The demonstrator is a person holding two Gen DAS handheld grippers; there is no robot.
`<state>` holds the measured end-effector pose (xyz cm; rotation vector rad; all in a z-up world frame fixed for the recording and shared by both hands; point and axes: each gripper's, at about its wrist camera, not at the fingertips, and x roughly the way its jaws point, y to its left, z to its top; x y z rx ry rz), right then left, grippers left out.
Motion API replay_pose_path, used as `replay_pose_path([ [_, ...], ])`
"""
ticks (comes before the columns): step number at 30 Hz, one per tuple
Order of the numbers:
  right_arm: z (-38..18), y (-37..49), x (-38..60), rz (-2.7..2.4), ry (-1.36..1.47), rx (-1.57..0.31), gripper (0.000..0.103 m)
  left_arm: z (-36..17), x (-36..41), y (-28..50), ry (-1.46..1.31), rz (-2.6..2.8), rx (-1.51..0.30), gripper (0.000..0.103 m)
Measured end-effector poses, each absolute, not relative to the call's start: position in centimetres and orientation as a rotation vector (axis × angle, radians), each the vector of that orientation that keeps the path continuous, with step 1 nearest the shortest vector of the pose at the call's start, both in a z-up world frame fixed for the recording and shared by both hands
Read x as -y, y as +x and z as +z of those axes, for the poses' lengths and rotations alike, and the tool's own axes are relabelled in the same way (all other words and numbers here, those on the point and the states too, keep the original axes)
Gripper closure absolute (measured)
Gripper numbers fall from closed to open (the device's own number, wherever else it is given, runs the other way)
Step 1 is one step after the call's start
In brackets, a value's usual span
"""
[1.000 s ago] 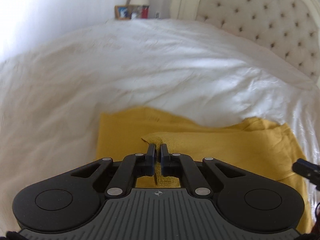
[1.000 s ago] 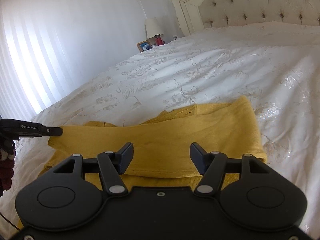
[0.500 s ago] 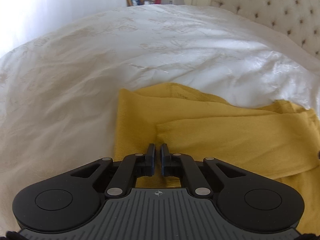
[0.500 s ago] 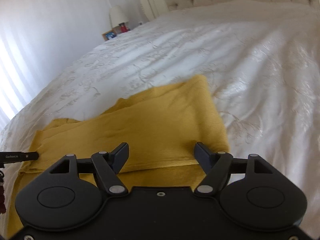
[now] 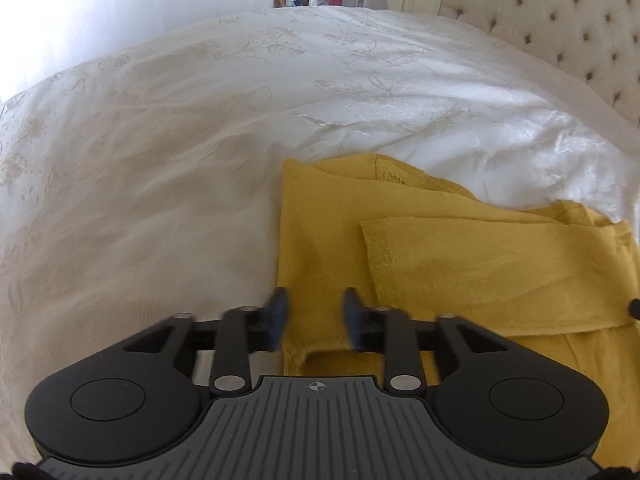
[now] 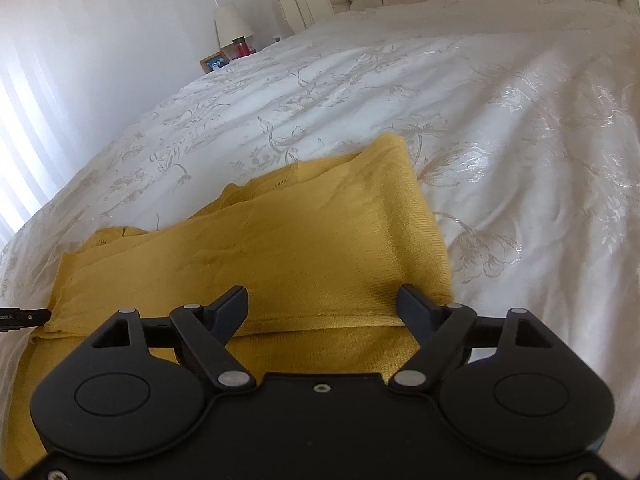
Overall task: Fold small clothes
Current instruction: 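Move both open tools to the sweater hem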
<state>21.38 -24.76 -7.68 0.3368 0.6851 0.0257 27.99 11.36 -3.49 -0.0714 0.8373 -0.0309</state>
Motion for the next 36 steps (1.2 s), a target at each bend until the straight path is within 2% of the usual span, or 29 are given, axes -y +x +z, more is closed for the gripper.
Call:
replay_pose_path([
  [8,-8.1,21.3,23.6,0.063,0.247,-0.672,0.005,-3.5,-11.8,22.9,-0.07,-0.075,-0.909,0.044],
  [12,-8.1,21.2,23.2,0.071,0.221,-0.674,0.003,-4.1,-12.5,20.5,-0.097,-0.078,-0.959,0.04],
  [23,-7.3,19.9,23.5,0.091,0.266,-0.721,0.001,-4.5,-12.5,16.2,-0.129,-0.115,-1.022,0.036],
  [36,-2.3,16.4,21.6,0.147,0.233,-0.63,0.001,-5.3,-12.9,11.0,-0.154,-0.229,-1.087,0.033],
])
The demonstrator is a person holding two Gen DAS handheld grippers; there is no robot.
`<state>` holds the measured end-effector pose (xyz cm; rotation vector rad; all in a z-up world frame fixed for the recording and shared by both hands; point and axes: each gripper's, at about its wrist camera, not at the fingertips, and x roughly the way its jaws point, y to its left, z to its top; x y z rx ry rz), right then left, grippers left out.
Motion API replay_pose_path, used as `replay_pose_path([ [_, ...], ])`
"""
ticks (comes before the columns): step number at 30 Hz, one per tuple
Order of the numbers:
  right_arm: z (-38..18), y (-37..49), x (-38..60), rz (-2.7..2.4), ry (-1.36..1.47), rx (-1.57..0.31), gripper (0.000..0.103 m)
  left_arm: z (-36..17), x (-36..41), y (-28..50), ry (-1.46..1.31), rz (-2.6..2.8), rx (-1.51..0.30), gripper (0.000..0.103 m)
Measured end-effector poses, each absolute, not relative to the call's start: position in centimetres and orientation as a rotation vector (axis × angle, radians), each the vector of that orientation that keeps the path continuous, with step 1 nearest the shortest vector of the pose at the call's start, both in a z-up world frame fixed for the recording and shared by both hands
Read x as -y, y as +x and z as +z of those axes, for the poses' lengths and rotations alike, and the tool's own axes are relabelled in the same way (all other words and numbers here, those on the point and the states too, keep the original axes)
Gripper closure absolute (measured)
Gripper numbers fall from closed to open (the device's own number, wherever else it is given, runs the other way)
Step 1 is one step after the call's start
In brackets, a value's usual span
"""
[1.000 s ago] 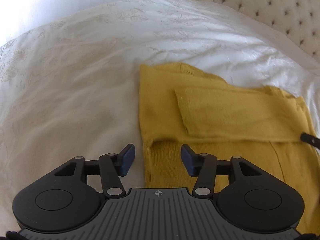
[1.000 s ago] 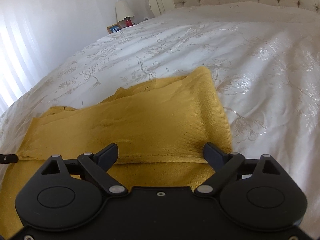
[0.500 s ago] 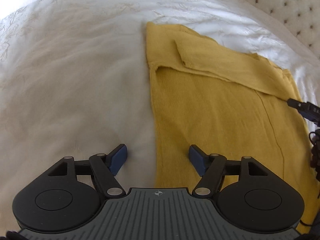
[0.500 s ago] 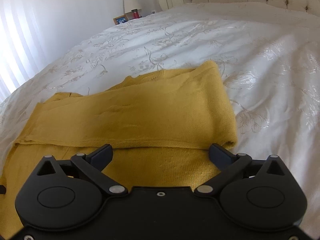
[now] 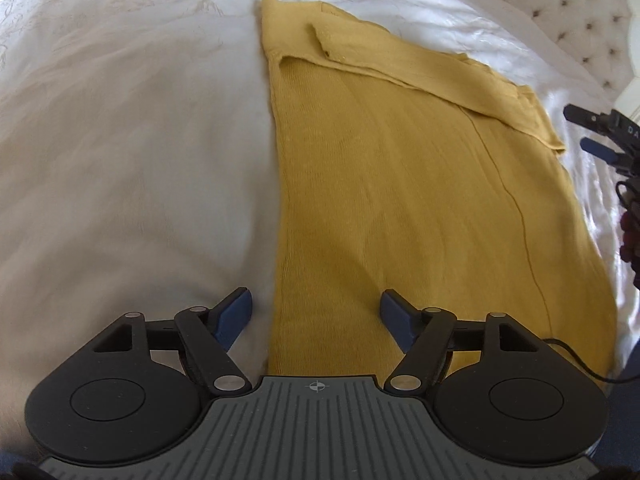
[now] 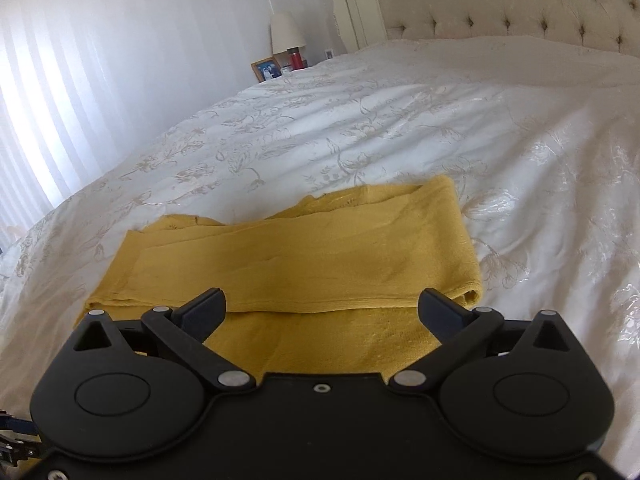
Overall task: Fold small clothes
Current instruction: 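Move both open tools to the sweater hem, then grasp the hem with the left tool while the right tool grasps the hem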
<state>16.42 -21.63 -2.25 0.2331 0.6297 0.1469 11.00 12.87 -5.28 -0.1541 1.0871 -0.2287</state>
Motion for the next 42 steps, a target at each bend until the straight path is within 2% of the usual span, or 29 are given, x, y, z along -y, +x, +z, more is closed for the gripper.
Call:
replay_pose_path([
  [4,-0.8,15.0,20.1,0.225,0.24,-0.627,0.001,-5.3,-13.1,10.3,-0.188,-0.252,-1.116,0.033],
  [8,0.1,13.6,19.9,0.328,0.319,-0.708,0.001,-5.5,-13.2,10.2,-0.209,-0.283,-1.171,0.033],
  [17,-0.5,11.4,23.8,0.278,0.385,-1.213,0.001,-5.9,-12.9,9.1,-0.179,-0.362,-1.229,0.033],
  [22,-1.0,10.8,24.1,0.24,0.205,-1.402,0.001,-6.0,-12.2,9.3,-0.138,-0.372,-1.241,0.033],
  [27,-3.4,11.1,24.8,0.225,0.128,-1.567,0.001,-6.2,-12.3,9.7,-0.15,-0.376,-1.25,0.033],
  [34,-8.1,11.7,24.6,0.252,0.106,-1.677,0.002,-6.1,-12.6,9.8,-0.135,-0.377,-1.254,0.036],
  [35,-8.6,11.7,24.5,0.274,0.117,-1.695,0.004,-6.0,-12.4,9.7,-0.125,-0.373,-1.254,0.041],
  [40,-10.0,11.1,23.9,0.357,0.099,-1.761,0.031,-5.8,-11.8,9.9,-0.082,-0.376,-1.272,0.054],
  [41,-10.2,10.9,23.7,0.365,0.091,-1.77,0.041,-5.7,-11.7,9.9,-0.071,-0.381,-1.28,0.06],
  [42,-10.2,10.7,23.5,0.37,0.081,-1.771,0.056,-5.6,-11.9,9.9,-0.066,-0.39,-1.288,0.068],
])
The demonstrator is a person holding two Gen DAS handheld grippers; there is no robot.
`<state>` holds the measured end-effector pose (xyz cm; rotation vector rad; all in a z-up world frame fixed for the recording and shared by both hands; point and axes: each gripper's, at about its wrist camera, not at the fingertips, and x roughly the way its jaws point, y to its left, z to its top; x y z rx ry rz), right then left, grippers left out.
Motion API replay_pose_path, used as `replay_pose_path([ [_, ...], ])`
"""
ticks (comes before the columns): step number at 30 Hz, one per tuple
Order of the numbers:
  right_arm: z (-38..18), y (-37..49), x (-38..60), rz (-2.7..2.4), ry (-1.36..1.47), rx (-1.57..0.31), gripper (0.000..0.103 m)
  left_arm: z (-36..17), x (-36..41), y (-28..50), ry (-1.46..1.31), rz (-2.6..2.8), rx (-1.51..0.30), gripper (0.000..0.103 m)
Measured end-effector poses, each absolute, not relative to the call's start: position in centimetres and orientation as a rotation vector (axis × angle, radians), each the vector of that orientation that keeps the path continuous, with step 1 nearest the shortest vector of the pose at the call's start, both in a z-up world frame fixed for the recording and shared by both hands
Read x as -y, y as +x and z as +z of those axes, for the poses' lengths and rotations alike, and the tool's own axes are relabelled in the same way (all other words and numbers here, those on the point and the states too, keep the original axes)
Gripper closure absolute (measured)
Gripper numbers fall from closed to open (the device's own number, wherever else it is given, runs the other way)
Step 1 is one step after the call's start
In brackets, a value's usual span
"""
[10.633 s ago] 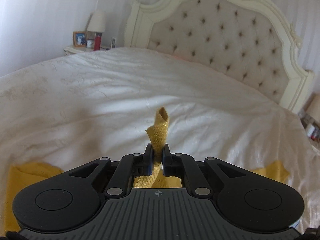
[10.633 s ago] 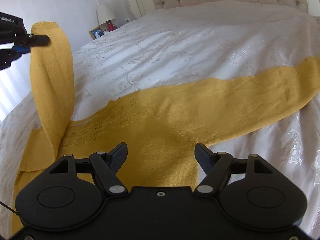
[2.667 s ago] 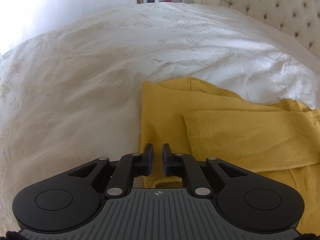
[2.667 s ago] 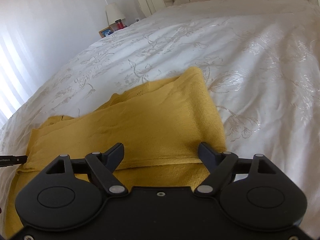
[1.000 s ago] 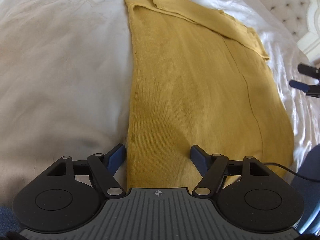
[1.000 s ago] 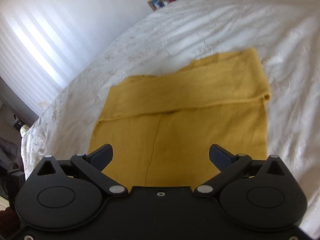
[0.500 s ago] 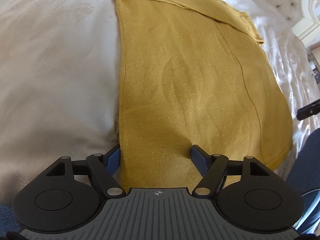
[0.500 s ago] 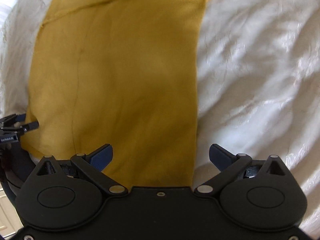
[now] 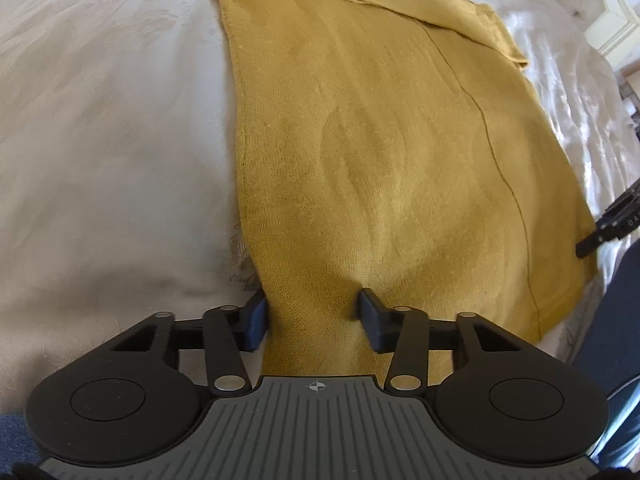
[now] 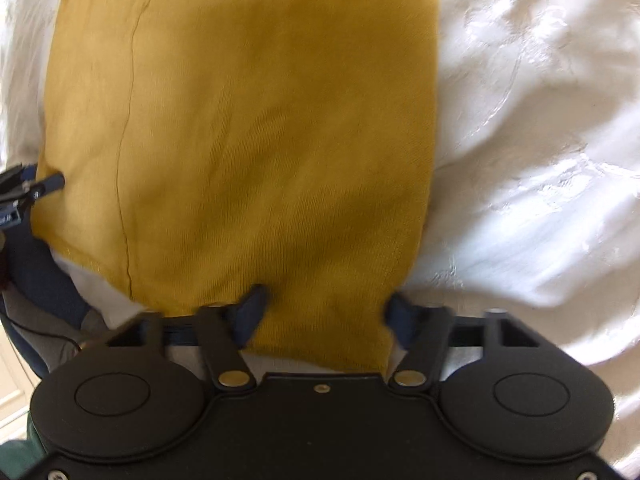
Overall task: Fold small clothes
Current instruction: 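Grasp the hem with the left tool while the right tool grasps the hem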
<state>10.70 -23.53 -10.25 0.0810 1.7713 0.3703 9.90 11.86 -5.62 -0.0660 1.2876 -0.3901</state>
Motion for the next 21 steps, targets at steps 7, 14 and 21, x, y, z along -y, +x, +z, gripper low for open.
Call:
replay_pose_path([
  [7,-8.0,9.4,23.0,0.458,0.098,-1.611,0.091,-4.3,-13.7,8.7,-0.203,-0.405,-1.233,0.096],
  [14,-5.1,8.2,25.9,0.519,0.44,-1.34,0.091,-1.3,-14.7,9.1,-0.365,-0.417,-1.07,0.097],
  [21,-4.1,9.2,28.2,0.476,0.658,-1.083,0.091,0.9,-16.1,13.3,-0.519,-0.35,-0.92,0.097],
])
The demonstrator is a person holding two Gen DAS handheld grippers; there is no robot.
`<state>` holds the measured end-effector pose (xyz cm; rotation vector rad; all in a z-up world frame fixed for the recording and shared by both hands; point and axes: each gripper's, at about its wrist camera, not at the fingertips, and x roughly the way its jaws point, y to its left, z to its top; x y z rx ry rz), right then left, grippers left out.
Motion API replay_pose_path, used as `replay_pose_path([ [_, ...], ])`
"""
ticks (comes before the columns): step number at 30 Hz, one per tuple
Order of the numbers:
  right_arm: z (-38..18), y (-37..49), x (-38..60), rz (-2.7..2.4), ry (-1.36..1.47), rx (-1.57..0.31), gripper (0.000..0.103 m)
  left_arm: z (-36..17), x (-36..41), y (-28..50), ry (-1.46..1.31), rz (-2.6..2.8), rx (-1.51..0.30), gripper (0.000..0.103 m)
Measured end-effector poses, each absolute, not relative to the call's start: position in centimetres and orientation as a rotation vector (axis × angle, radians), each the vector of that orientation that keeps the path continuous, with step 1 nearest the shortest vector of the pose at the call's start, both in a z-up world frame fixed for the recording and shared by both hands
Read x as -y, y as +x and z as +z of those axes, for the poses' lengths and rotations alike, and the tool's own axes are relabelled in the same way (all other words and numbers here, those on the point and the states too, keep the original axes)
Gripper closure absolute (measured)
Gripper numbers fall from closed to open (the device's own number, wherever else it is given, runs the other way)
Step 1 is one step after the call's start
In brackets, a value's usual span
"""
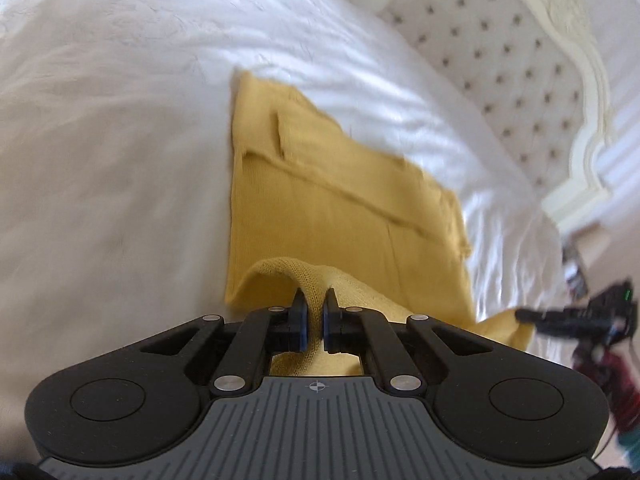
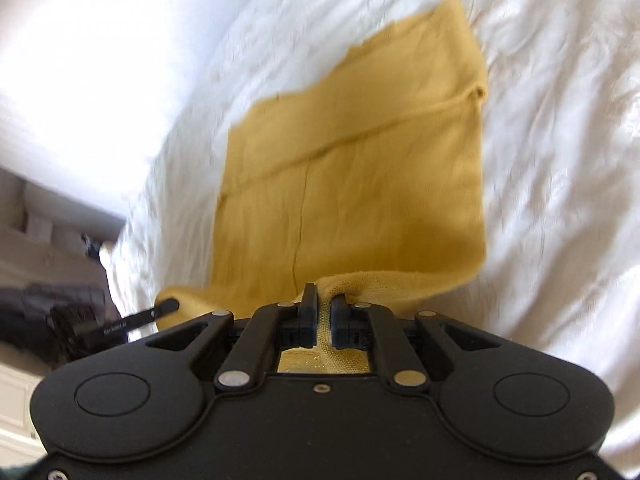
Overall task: Fold small clothes
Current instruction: 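Grasp the hem with the left tool while the right tool grasps the hem, then lift the hem with both tools, fold it toward the collar, release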
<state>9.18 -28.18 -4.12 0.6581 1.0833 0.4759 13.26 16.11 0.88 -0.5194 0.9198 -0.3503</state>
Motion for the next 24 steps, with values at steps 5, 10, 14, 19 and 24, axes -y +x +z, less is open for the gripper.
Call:
replay_pose_path([
  [5,-4.6,12.5,29.3,0.372,0.756,-0.972,0.091,0.6,-15.8,17.5,-0.546,-0.299,-0.869,0.097],
  [10,-5.5,16.2,31.6,0.294,0.852,-0.92,0.091,-0.4,-15.7,20.7,-0.549,-0.256,-0.857,0.097],
  [14,-7.3,17.9,32.2,0.239,0.899,-0.871,0.091,-1.5,-16.3,22.3,-0.558,-0.214,-0.852,0.097],
  [19,-8.9,18.2,33.8,0.187,0.986,-0.792,0.091,-2.9,-17.5,23.2,-0.61,-0.165,-0.848,0.097],
  [24,-9.6,18.3,34.8,0.171,1.017,-0.75,0.09,-3.6,-18.1,23.5,-0.631,-0.159,-0.843,0.095],
])
